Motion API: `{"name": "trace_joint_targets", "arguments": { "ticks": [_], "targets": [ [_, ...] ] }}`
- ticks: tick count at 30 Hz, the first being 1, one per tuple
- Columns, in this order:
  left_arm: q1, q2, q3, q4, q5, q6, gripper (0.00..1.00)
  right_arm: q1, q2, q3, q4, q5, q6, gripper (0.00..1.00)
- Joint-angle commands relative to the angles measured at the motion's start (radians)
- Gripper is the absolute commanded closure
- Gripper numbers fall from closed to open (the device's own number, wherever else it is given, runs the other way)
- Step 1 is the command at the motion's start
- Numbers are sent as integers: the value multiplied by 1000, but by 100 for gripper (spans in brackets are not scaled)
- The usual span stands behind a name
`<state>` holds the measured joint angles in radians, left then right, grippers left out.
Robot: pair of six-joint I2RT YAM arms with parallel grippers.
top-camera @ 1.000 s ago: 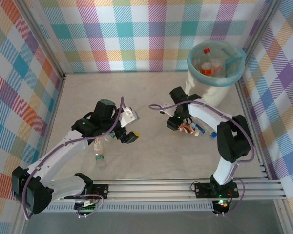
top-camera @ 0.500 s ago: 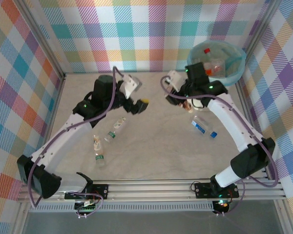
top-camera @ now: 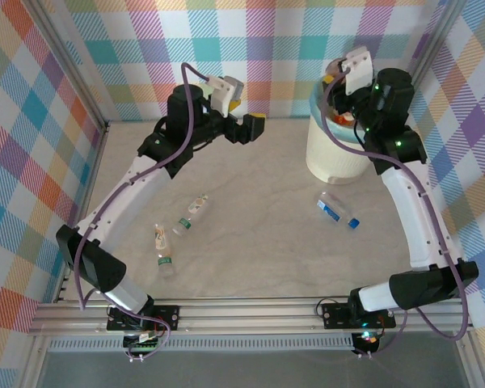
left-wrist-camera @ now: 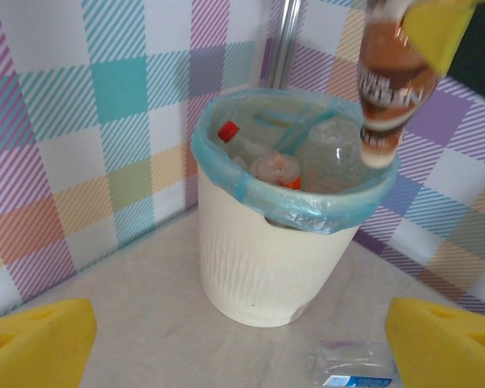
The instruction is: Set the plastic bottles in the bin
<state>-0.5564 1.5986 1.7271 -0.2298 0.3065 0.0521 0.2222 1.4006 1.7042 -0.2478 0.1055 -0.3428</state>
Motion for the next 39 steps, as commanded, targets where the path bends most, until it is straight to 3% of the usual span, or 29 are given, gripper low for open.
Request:
{"name": "trace_joint_targets", "arguments": {
  "ticks": [1,7,11,21,29,39],
  "targets": [
    [-11,-1,29,29,29,-36,8,-17,-22,-41,215,122,7,45],
    [-13,-2,19,24,22,-31,8,-37,1,-85,359,259,-127,44],
    [-13,3,7,24,20,-30,8,-44,4,-107,384,271,-136,43],
    [-13,6,-36,38,9,-48,8,-37,12,-170,380,253,19,46],
    [-13,-18,-77,24,-18,-14,7,-9,125,-96,340,195,89,45],
    [-9,-40,-124,5,-36,11,7,45,232,-107,358,270,76,40]
  ]
}}
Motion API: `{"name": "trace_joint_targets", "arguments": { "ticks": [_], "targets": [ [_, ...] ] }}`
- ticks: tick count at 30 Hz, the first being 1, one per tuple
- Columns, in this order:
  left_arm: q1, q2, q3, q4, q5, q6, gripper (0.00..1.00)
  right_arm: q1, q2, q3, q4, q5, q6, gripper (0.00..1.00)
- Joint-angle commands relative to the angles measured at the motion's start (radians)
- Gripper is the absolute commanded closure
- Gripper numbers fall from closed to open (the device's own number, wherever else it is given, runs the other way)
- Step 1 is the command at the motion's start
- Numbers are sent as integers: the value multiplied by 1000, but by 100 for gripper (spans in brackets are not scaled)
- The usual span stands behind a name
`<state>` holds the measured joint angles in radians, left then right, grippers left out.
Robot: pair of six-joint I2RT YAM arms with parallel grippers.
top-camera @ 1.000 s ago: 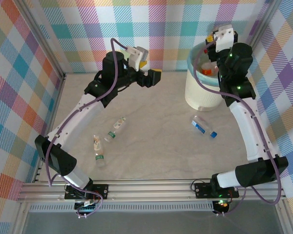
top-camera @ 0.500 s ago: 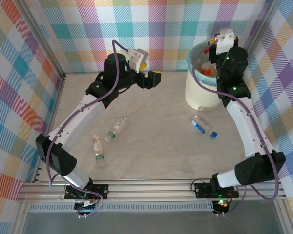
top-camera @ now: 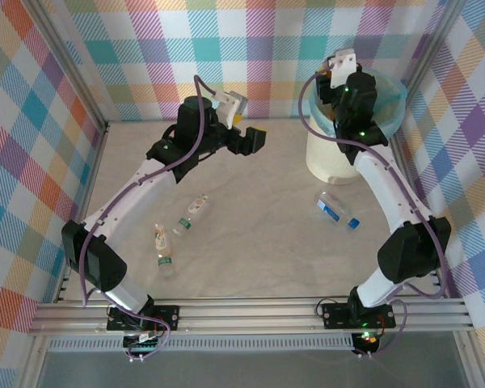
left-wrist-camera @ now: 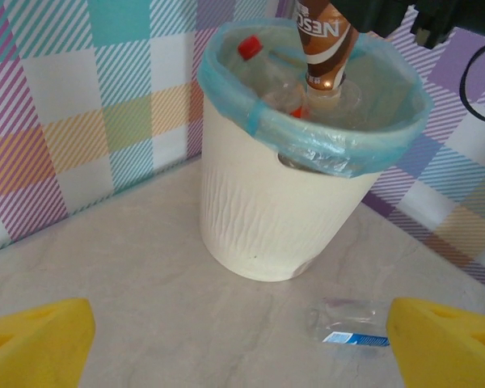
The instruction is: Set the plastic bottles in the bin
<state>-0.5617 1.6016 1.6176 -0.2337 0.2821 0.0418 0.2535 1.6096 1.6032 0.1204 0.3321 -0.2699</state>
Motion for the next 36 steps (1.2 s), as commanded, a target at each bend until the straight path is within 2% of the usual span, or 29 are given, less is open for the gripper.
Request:
{"name": "trace_joint_targets", "arguments": {
  "ticks": [1,9,12,16,21,25,28,33,36],
  "targets": [
    [-1,-44,-18,7,-13,21,6,23,26,-6,-10,58,-4,40],
    [6,-58,-41,7,-20,20,6,42,45,65,-144,133,44,29],
    [7,-65,-47,7,-22,20,6,41,47,92,-197,165,69,29],
    [9,-78,-63,7,-27,20,6,43,47,110,-263,194,96,34],
    [9,-89,-79,8,-29,11,6,42,28,88,-315,219,142,35],
    [9,-89,-80,10,-31,0,6,37,32,91,-344,328,164,30],
    [9,-88,-75,11,-27,-10,6,16,35,116,-385,404,240,26],
    [10,-87,-73,-1,-24,-19,6,-3,36,125,-428,417,324,22],
    [10,-93,-76,-14,-26,-17,6,-5,40,141,-469,421,355,16]
  ]
}}
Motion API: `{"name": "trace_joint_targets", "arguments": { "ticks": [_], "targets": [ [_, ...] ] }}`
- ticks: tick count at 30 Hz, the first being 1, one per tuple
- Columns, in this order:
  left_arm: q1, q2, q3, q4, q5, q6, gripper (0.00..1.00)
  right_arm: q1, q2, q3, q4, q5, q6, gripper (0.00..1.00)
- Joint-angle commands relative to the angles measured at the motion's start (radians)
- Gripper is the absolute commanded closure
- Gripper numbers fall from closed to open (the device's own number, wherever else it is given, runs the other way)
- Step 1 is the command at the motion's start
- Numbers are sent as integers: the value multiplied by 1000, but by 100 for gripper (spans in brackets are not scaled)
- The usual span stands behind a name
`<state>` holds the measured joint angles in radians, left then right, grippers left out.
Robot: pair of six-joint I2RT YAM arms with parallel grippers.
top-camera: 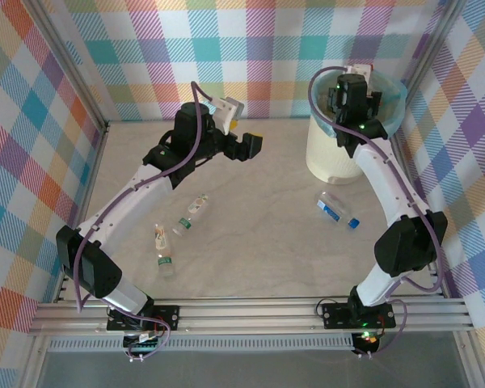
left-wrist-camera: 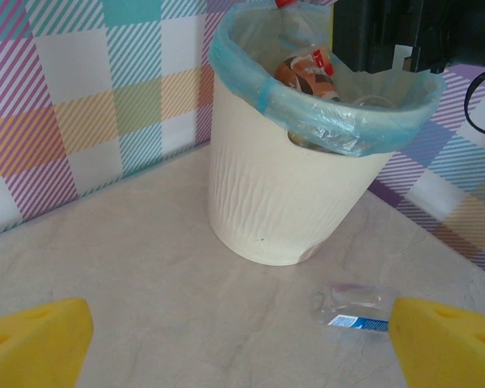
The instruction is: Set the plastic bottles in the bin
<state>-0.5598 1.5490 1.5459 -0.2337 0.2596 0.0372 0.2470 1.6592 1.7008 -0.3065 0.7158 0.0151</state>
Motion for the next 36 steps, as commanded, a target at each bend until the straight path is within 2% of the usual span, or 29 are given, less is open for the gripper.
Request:
{"name": "trace_joint_targets", "arguments": {
  "ticks": [1,8,14,21,26,33,36],
  "targets": [
    [8,-44,-8,-14,-5,-12,6,1,-12,42,-41,36,76,14],
    [9,-49,-13,-26,-12,-17,5,2,-29,49,-87,-1,129,15],
    [9,-48,-13,-36,-16,-13,5,14,-64,78,-178,-169,192,18],
    [15,-83,-40,-78,-48,38,5,124,-201,-14,-197,-282,11,18],
    [20,-124,-90,-82,-28,107,4,150,-329,-215,-252,-380,-75,17],
    [11,-162,-128,-133,127,277,4,150,-501,-596,-247,-481,-311,12],
    [-4,-161,-131,-176,171,353,4,146,-520,-724,-203,-478,-400,9]
  ]
}}
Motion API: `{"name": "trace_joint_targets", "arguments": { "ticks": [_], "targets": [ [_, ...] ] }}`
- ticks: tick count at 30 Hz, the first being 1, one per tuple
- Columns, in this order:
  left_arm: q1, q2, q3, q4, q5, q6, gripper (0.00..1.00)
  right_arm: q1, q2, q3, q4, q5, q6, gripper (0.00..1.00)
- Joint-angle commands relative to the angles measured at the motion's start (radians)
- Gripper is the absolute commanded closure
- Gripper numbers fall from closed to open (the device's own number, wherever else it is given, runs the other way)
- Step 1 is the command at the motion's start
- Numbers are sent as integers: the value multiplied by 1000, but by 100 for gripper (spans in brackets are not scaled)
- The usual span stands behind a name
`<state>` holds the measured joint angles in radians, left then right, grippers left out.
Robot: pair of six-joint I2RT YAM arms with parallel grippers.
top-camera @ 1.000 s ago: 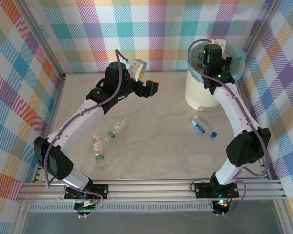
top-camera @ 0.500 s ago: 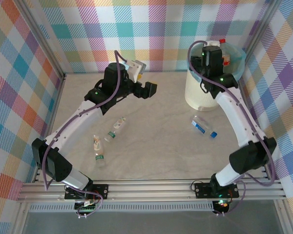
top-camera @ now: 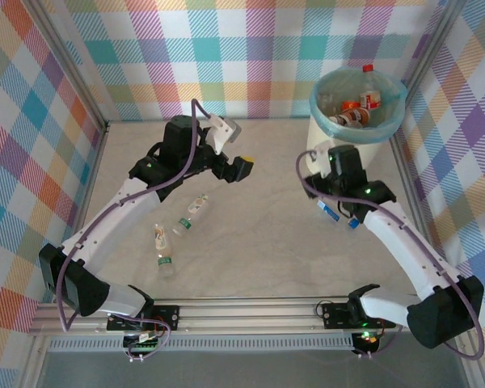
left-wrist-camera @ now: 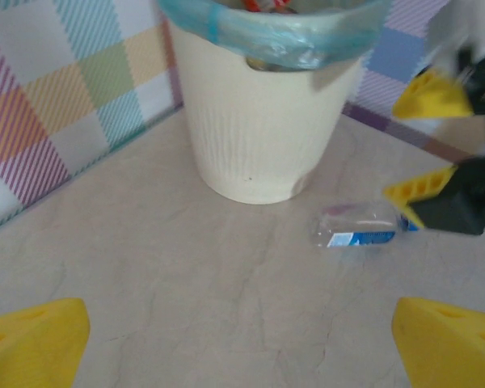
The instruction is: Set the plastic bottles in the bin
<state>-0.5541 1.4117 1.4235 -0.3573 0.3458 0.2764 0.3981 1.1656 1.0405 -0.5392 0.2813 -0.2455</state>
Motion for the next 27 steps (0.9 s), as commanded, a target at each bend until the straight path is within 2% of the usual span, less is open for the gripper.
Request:
{"name": "trace_joint_targets", "arguments": {
  "ticks": [1,6,12,21,27],
  "targets": [
    [-17,-25,-14,-59,111,140,4,-13,-19,-86,33,-39,-153,8],
    [-69,-13,-29,-128,239,269,3,-94,36,-163,51,-110,-173,6],
    [-141,17,-34,-159,292,327,3,-166,86,-237,124,-171,-208,3],
    [-176,53,-25,-131,236,309,4,-242,203,-253,171,-223,-205,1],
    [-178,76,-23,-79,143,219,5,-255,310,-225,173,-205,-185,4]
  ]
}}
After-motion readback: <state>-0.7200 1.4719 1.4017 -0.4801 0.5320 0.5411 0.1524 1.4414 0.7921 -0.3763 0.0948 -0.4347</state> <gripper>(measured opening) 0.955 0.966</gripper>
